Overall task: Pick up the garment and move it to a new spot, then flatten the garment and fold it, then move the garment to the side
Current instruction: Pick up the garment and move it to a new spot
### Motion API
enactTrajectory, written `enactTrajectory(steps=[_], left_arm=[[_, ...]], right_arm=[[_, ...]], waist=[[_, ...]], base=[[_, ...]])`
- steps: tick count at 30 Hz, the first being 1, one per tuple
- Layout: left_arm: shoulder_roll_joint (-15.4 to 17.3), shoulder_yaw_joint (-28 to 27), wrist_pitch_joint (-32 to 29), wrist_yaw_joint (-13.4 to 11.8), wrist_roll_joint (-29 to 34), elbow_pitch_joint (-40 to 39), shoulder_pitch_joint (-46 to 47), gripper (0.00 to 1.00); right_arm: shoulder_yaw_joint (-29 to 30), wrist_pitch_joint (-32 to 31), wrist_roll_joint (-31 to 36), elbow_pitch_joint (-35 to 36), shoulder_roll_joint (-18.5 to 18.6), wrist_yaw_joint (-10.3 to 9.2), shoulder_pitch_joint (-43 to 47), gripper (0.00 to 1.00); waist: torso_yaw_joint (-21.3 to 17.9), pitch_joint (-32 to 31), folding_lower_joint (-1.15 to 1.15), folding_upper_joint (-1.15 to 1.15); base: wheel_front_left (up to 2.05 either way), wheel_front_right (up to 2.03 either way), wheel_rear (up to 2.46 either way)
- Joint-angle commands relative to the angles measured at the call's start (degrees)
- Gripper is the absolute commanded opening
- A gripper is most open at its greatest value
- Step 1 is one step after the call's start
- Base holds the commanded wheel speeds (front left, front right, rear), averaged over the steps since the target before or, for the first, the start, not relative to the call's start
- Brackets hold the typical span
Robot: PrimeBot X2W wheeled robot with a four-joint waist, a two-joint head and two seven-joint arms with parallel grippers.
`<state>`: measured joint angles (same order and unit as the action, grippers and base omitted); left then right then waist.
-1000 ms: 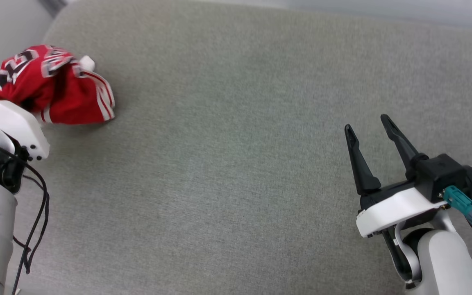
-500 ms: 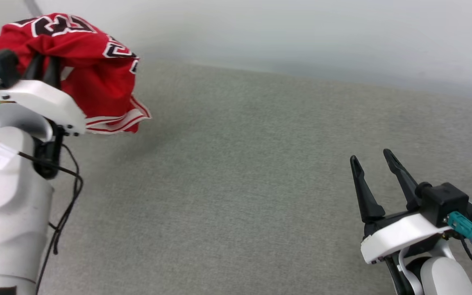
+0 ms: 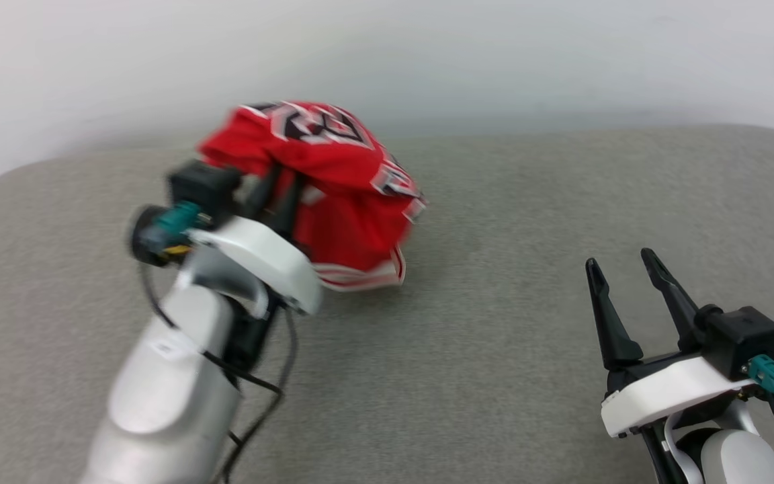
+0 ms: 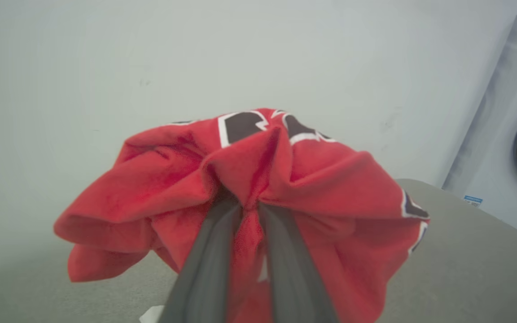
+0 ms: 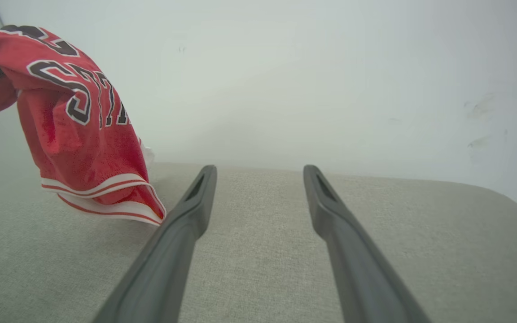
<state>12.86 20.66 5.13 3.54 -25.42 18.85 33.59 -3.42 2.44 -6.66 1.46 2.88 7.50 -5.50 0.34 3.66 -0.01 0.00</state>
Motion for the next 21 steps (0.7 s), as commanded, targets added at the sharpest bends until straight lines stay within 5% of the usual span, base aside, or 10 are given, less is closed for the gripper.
enactTrajectory(steps=[1, 11, 19, 20, 21], left_arm=[[-0.66, 1.01, -0.32, 0.41, 0.31, -0.56, -0.99, 0.00], [-6.09, 16.29, -5.23, 3.44, 1.05, 3.21, -6.66, 0.00], [-6.63, 25.01, -6.44, 3.95, -1.72, 6.95, -7.80, 0.01], [-6.76, 25.56, -5.74, 3.97, -2.14, 6.76, -7.46, 0.44], [-6.91, 25.78, -4.80, 3.98, -2.34, 6.57, -7.18, 1.00]], right_arm=[[-0.05, -0.02, -0.10, 0.37, 0.00, -0.02, 0.15, 1.00], [0.15, 1.27, -1.49, 0.69, -0.02, -0.02, -1.12, 1.00], [0.71, 2.55, -1.22, -0.86, -0.02, -0.02, -1.35, 1.00], [0.88, 2.63, -1.02, -1.11, -0.01, -0.02, -1.29, 1.00], [0.97, 2.53, -1.04, -1.40, -0.01, -0.02, -1.14, 1.00]], waist=[[-3.30, 1.50, 0.01, 0.00], [-8.51, 8.10, 0.01, 0.00], [-7.54, 8.54, 0.01, 0.00], [-7.10, 8.04, 0.01, 0.00], [-6.67, 7.37, 0.01, 0.00]], base=[[0.00, 0.00, 0.00], [0.00, 0.00, 0.00], [0.00, 0.00, 0.00], [0.00, 0.00, 0.00], [0.00, 0.00, 0.00]])
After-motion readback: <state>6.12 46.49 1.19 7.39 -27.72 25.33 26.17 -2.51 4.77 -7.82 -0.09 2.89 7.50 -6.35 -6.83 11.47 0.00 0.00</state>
